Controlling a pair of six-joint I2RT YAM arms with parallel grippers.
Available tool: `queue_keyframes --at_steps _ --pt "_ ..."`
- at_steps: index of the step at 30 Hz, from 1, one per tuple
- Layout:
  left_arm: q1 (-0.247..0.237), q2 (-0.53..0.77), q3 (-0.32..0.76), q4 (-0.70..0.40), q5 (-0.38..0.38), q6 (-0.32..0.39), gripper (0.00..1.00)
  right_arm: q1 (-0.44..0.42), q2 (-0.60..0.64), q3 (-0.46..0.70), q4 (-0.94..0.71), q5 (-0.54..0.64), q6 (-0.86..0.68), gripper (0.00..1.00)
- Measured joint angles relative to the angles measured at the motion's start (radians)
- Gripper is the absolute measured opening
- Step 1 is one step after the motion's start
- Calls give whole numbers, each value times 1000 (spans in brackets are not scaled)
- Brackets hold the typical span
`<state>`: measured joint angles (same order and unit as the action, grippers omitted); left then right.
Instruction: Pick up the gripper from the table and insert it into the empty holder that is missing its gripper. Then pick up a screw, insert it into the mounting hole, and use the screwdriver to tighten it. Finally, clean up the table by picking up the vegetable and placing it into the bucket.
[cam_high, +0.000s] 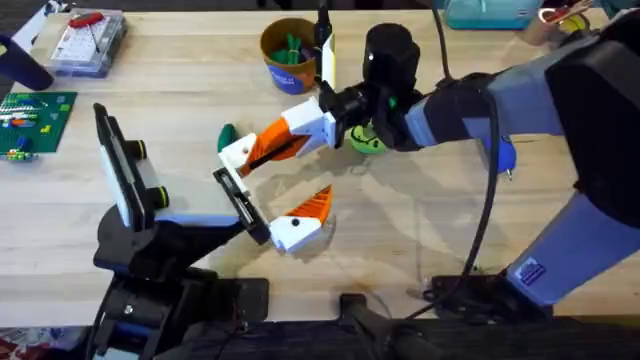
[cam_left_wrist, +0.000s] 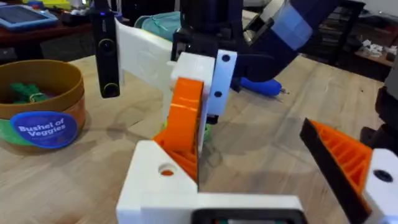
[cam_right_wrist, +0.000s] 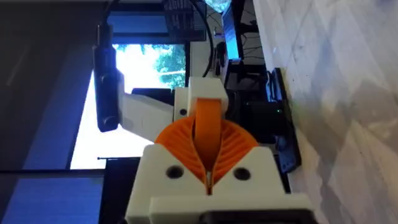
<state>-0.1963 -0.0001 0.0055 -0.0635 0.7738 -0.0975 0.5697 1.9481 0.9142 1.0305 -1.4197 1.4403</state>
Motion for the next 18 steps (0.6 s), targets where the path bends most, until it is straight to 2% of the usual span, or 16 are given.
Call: queue_keyframes --at_steps 3,4,5,10,11,18 --pt "0 0 0 0 0 0 991 0 0 0 0 0 1 26" --pt "0 0 0 0 0 0 991 0 0 0 -2 -2 2 102" --pt "0 0 0 0 1 -1 991 1 0 0 -2 -5 3 193" --pt "0 0 0 -1 16 -1 991 18 0 6 -2 -12 0 918" --pt "0 0 0 -1 16 -1 991 19 0 6 -8 -14 -1 977" --pt "0 0 0 -1 17 -1 991 20 0 7 -45 -18 0 995"
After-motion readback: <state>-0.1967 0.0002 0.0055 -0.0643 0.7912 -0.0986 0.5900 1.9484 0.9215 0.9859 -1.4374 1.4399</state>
